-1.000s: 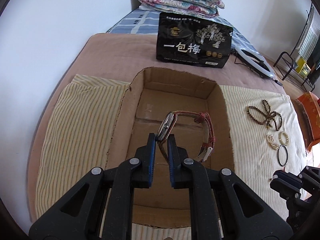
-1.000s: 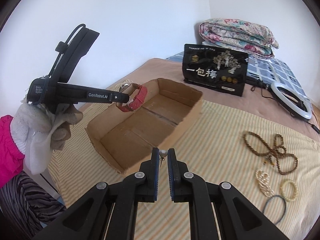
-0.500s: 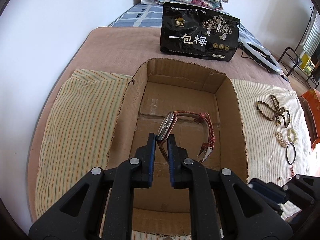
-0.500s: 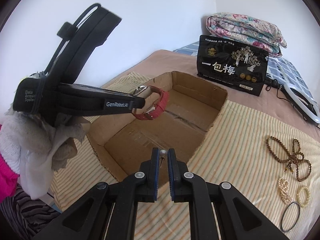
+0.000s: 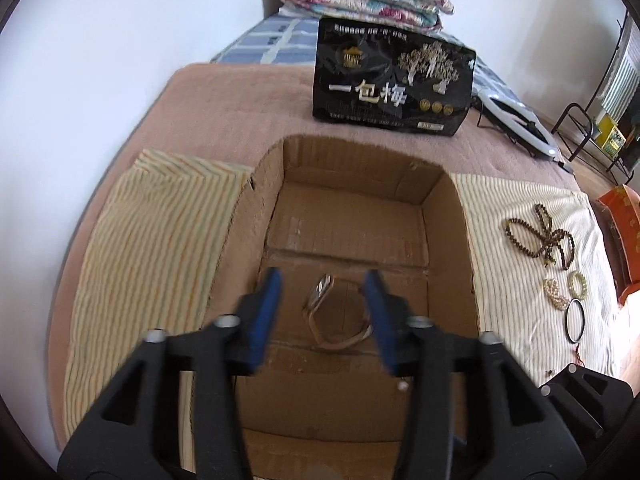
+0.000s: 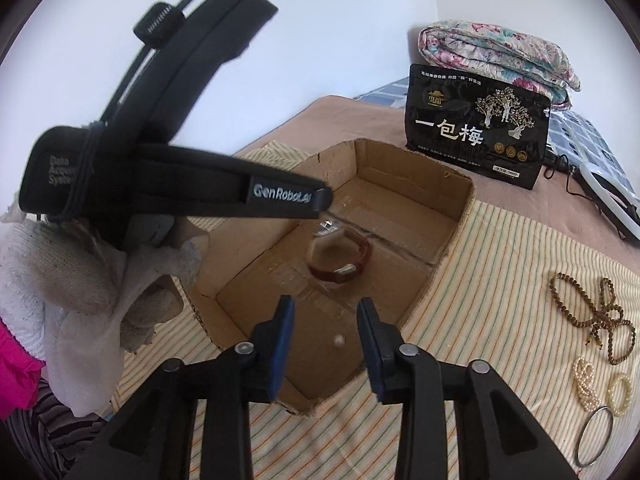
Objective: Organize jewelry
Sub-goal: 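Open the left gripper dropping the watch while the right gripper drops the pearl into the box, then move the left tool to the second pearl earring while the right tool approaches the cream bead bracelet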
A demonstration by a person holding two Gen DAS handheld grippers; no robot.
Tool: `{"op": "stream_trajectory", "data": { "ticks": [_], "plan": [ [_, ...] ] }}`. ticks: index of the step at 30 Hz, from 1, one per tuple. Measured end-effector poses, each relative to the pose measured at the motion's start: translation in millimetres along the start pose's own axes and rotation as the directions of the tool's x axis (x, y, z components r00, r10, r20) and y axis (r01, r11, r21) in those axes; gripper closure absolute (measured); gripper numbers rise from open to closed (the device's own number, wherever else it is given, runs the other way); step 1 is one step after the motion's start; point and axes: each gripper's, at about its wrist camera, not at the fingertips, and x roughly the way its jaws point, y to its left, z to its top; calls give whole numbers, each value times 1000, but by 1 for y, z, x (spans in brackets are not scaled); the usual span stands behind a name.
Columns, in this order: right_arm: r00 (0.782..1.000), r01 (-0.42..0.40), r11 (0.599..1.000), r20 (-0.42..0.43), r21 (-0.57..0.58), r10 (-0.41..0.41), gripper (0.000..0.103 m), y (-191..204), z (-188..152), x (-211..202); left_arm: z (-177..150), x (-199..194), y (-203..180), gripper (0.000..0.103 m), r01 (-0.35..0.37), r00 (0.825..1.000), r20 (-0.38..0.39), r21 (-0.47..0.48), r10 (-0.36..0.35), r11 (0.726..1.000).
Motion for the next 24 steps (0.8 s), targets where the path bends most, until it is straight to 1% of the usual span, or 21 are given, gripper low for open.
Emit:
{"op": "stream_trajectory", "data": {
  "ticks": [1, 4, 7, 9, 10, 13, 19, 21, 24],
  "plan": [
    [1000, 4, 1000, 3, 2, -4, 56, -1, -1, -1, 0, -2, 0, 52, -1, 1000, 7, 3, 1, 1000],
    [1000, 5, 1000, 4, 8, -5, 53, -4, -3, -4, 1, -5, -3, 52, 0, 1000, 15, 11, 0, 1000],
    [1000, 22, 1000, 11, 11, -22, 42, -5, -4, -8, 0, -7, -4, 52, 2, 1000, 14, 14, -2, 1000],
    [999, 29, 999, 19, 12, -29, 40, -7, -5, -13, 1, -9, -5, 52, 1, 1000, 19, 18, -2, 1000],
    [999, 32, 999, 23, 12, -33, 39, -7, -5, -16, 1, -10, -6, 52, -2, 1000, 24, 20, 1, 1000],
    [998, 53, 999, 43, 12, -53, 31, -9, -6, -26, 1, -16, -8, 52, -6, 999, 47, 16, 5, 1000],
    [993, 97, 995, 67, 23, -98, 17, -25, -14, -47, 2, -27, -11, 52, 17, 996, 88, -1, -17, 1000],
    [991, 114, 993, 72, 42, -117, 16, -34, -17, -55, 1, -31, -14, 52, 26, 994, 110, -1, -26, 1000],
    [986, 141, 988, 80, 65, -146, 14, -46, -24, -67, 2, -35, -22, 52, 17, 992, 126, 14, -19, 1000]
  ]
}}
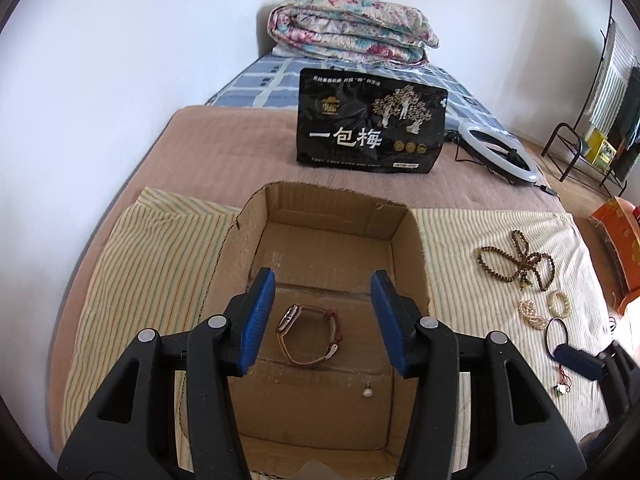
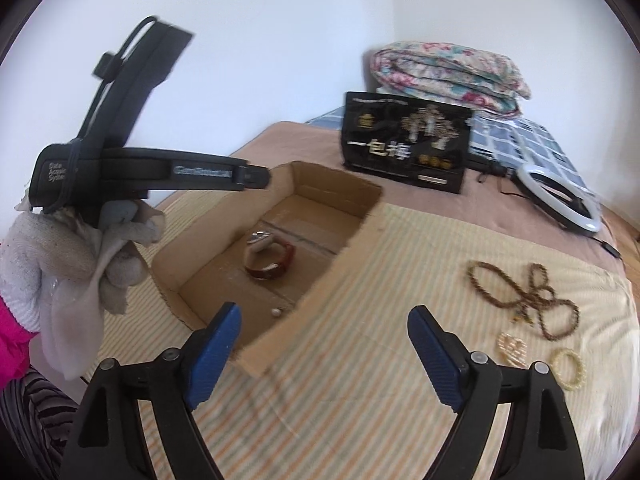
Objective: Organize jewelry
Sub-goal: 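Move the left tool to the second pearl earring while the right tool approaches the cream bead bracelet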
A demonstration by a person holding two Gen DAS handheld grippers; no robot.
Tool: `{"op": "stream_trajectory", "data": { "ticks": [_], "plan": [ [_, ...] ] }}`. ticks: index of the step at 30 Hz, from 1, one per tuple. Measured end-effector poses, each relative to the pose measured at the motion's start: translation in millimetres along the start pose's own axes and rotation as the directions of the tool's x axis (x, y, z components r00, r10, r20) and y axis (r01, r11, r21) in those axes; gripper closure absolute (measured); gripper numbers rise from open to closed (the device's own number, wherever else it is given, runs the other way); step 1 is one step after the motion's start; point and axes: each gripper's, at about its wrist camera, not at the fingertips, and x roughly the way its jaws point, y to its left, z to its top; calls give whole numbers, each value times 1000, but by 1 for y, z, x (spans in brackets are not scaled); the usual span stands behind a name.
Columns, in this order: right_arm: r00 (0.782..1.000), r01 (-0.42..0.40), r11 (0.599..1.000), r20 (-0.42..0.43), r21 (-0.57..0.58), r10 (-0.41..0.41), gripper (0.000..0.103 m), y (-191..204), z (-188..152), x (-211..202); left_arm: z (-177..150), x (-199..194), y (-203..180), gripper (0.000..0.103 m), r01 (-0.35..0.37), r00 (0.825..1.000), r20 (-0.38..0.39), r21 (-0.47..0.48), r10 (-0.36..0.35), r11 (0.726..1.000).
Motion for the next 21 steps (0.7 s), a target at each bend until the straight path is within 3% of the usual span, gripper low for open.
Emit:
{"op": "stream_trajectory", "data": {
  "ticks": [4, 8, 10, 15, 18, 21],
  "plan": [
    [999, 36, 999, 17, 30, -36, 6, -20, -6, -16, 1, -7, -13, 52, -2, 1000, 6, 19, 2, 1000],
    [997, 62, 995, 30, 76, -64, 5, -46, -11, -33, 1, -16, -28, 51, 8, 1000, 20, 41, -8, 999],
    [995, 85, 991, 41, 103, -90, 5, -59, -16, -42, -1, -19, -37, 42, 12, 1000, 28, 58, -14, 998],
    [989, 131, 977, 44, 167, -140, 3, -93, -22, -61, -8, -28, -63, 39, 41, 998, 36, 109, -45, 993],
    [980, 180, 966, 52, 189, -192, 0, -116, -26, -75, -14, -32, -81, 30, 67, 997, 32, 138, -72, 988],
    [973, 209, 953, 51, 218, -225, 0, -137, -29, -84, -24, -38, -105, 28, 102, 994, 28, 182, -109, 978]
  ]
}}
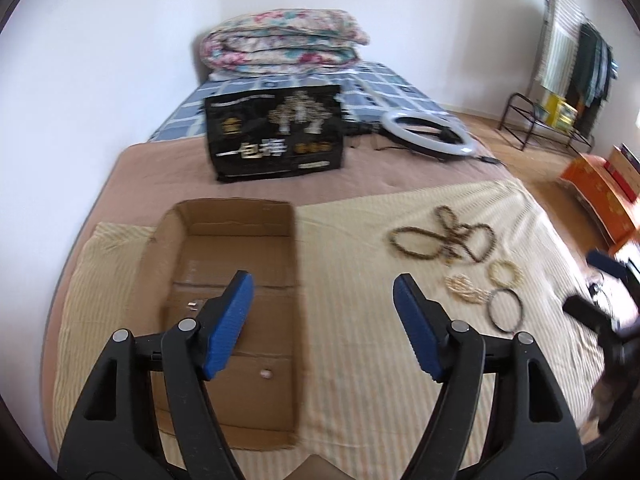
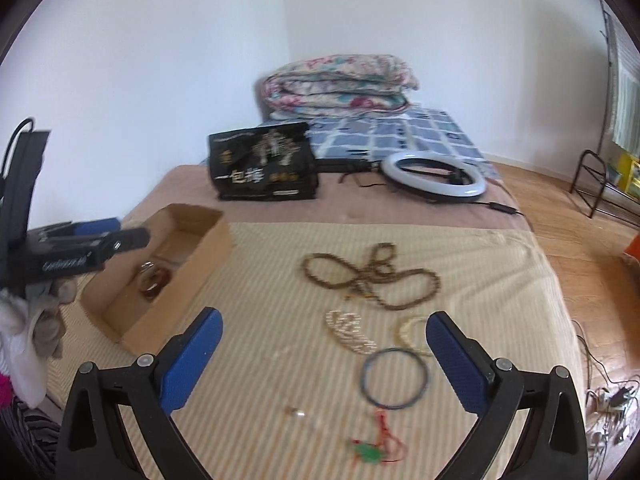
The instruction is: Organize jewelry
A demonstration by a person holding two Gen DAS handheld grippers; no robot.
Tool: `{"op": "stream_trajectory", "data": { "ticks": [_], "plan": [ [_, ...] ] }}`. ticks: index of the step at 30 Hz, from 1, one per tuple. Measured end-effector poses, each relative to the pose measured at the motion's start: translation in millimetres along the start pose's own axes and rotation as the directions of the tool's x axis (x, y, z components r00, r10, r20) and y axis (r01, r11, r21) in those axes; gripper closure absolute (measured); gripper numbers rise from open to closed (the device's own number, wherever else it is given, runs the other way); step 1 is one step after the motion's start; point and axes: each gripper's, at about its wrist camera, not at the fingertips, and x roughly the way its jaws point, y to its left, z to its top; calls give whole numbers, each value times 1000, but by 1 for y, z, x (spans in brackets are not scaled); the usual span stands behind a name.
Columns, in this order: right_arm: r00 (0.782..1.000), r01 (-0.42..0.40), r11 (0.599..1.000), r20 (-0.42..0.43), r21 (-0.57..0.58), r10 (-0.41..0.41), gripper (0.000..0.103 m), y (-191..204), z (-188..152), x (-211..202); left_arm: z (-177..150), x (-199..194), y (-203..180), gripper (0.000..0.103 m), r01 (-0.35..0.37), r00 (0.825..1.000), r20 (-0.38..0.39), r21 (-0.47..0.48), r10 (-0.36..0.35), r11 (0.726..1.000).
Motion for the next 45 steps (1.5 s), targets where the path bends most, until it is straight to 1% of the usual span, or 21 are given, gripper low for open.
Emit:
{"op": "stream_trajectory", "data": {
  "ticks": [3, 6, 11, 14, 17, 21, 24, 25, 27, 28, 29, 30, 31, 33, 36, 40, 42, 45],
  "plan": [
    [1000, 18, 999, -6, 43, -17, 0, -25, 1, -3, -4, -2, -20, 28, 28, 1000, -3, 28, -28, 999],
    [999, 43, 996, -10, 78, -42, 0, -48, 2, -5, -10, -1, -41, 28, 71, 997, -16, 50, -70, 996],
    [998, 63, 991, -13, 121, -62, 0, -78, 2, -7, -20, 2, -68, 28, 110, 994, -36, 104, -106, 989],
    [997, 72, 990, -20, 123, -70, 0, -89, 3, -4, -26, 7, -80, 28, 131, 991, -56, 129, -124, 983],
    [996, 85, 991, -46, 103, -81, 0, -97, 3, 5, -35, 12, -91, 28, 165, 984, -89, 144, -153, 976],
    [995, 45, 992, -92, 114, -35, 0, -104, 5, 23, -47, 18, -103, 28, 202, 975, -123, 150, -184, 968],
    [991, 26, 993, -135, 111, -11, 2, -106, 4, 41, -57, 30, -107, 28, 223, 966, -161, 130, -201, 966],
    [988, 17, 994, -155, 109, 0, 5, -105, 3, 49, -60, 33, -107, 28, 230, 962, -178, 125, -206, 965],
    [980, 3, 995, -196, 101, 17, 9, -103, 2, 64, -68, 44, -109, 29, 251, 948, -227, 111, -221, 962],
    [976, 2, 995, -219, 95, 18, 13, -101, 1, 72, -71, 48, -110, 29, 259, 943, -240, 106, -228, 960],
    [972, 3, 996, -236, 89, 18, 16, -100, -1, 79, -74, 50, -111, 30, 267, 939, -250, 106, -234, 958],
    [967, 1, 996, -255, 84, 20, 18, -99, -2, 86, -77, 52, -114, 34, 273, 936, -259, 110, -238, 956],
    [961, 1, 997, -274, 81, 22, 19, -98, -3, 94, -79, 54, -116, 37, 279, 934, -264, 116, -241, 953],
    [953, 9, 997, -304, 82, 16, 21, -97, -6, 106, -83, 57, -121, 37, 293, 928, -274, 125, -251, 948],
    [944, 13, 996, -329, 84, 15, 26, -96, -9, 119, -88, 62, -127, 44, 315, 918, -296, 142, -264, 938],
    [939, 27, 998, -343, 64, -4, 30, -94, -10, 127, -96, 72, -134, 52, 325, 909, -326, 164, -260, 932],
    [938, 33, 998, -346, 60, -10, 33, -96, -11, 130, -98, 77, -135, 54, 317, 909, -333, 164, -250, 934],
    [936, 35, 998, -352, 59, -12, 38, -96, -10, 135, -98, 82, -134, 61, 317, 906, -341, 151, -252, 936]
  ]
}}
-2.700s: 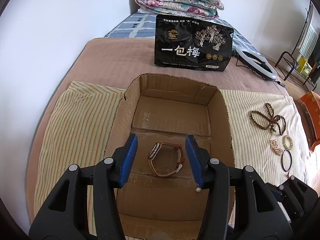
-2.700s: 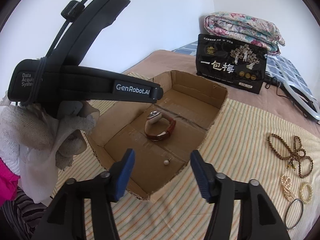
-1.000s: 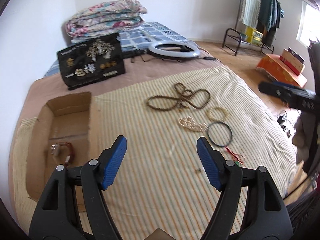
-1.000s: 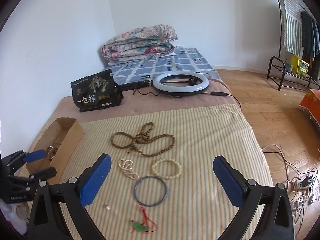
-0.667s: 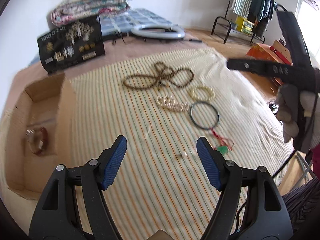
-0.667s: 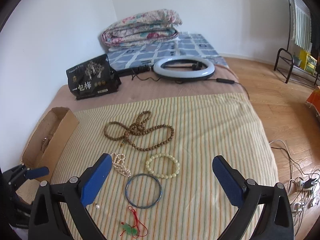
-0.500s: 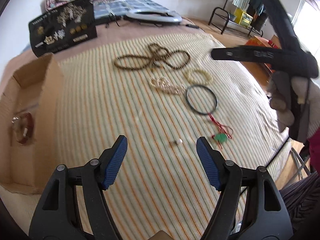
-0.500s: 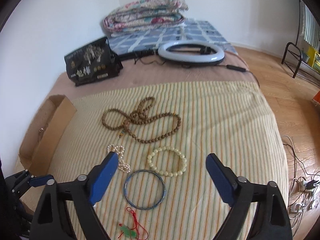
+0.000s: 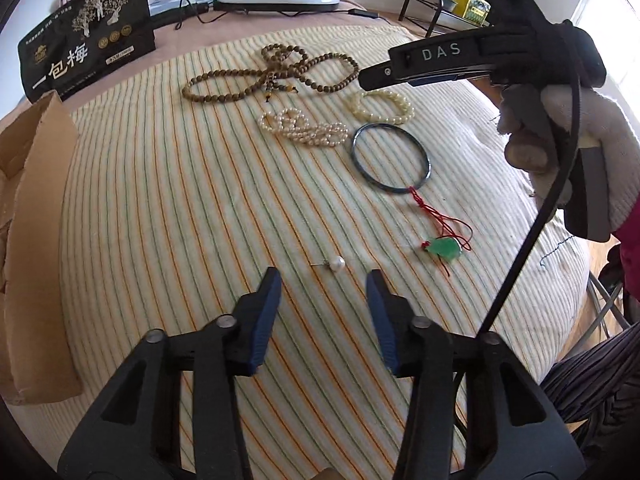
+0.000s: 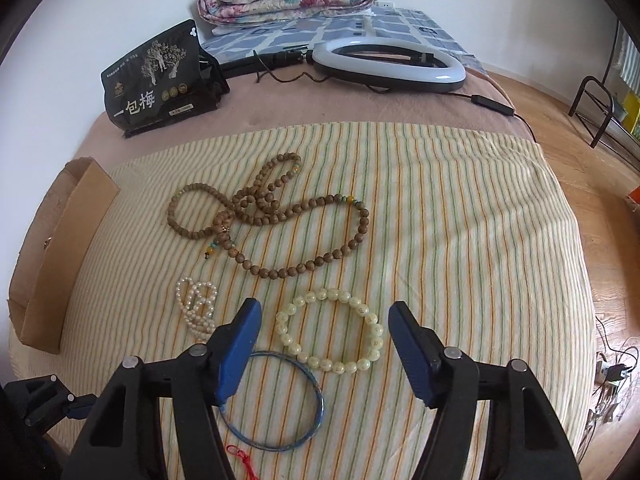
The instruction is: Organize jewelry
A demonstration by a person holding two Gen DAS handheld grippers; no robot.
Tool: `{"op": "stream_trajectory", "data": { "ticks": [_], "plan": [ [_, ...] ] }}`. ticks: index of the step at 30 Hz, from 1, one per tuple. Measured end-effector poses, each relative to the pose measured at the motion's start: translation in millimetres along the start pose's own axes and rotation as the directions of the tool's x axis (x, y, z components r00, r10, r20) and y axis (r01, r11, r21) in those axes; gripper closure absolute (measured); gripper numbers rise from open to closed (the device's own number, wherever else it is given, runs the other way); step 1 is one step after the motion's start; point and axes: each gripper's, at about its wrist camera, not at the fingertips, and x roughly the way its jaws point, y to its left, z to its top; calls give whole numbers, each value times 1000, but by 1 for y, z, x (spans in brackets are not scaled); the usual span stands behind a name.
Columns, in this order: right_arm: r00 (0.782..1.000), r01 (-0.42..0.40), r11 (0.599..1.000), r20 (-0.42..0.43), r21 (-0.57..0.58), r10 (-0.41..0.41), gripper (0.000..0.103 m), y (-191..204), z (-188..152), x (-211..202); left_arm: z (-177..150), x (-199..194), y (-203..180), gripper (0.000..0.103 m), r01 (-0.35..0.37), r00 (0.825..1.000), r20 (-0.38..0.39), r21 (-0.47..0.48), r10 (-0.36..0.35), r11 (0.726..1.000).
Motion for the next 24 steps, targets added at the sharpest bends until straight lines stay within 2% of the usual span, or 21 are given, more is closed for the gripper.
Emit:
{"op": "stream_trajectory", "data": {
  "ticks": [4, 7, 14, 16, 24],
  "plan": [
    [1000, -2, 1000, -11, -8, 2, 42, 2, 1, 6, 2, 4, 1, 61, 9, 1000, -4, -11, -9, 1000],
    [1000, -2, 1000, -15, -19, 2, 48, 4, 1, 9, 3, 6, 1, 61, 17, 1000, -5, -23, -17, 1000],
    [999, -13, 1000, -32, -20, 13, 54, 6, 3, 17, 4, 10, 1, 64, 26, 1000, -12, -31, -26, 999],
    [999, -16, 1000, -34, -22, 15, 54, 7, 4, 19, 5, 11, 0, 74, 24, 1000, -16, -31, -24, 999],
    [998, -22, 999, -56, -36, 20, 56, 17, 8, 26, 6, 15, 0, 84, 12, 1000, -25, -23, -12, 1000]
  ]
}}
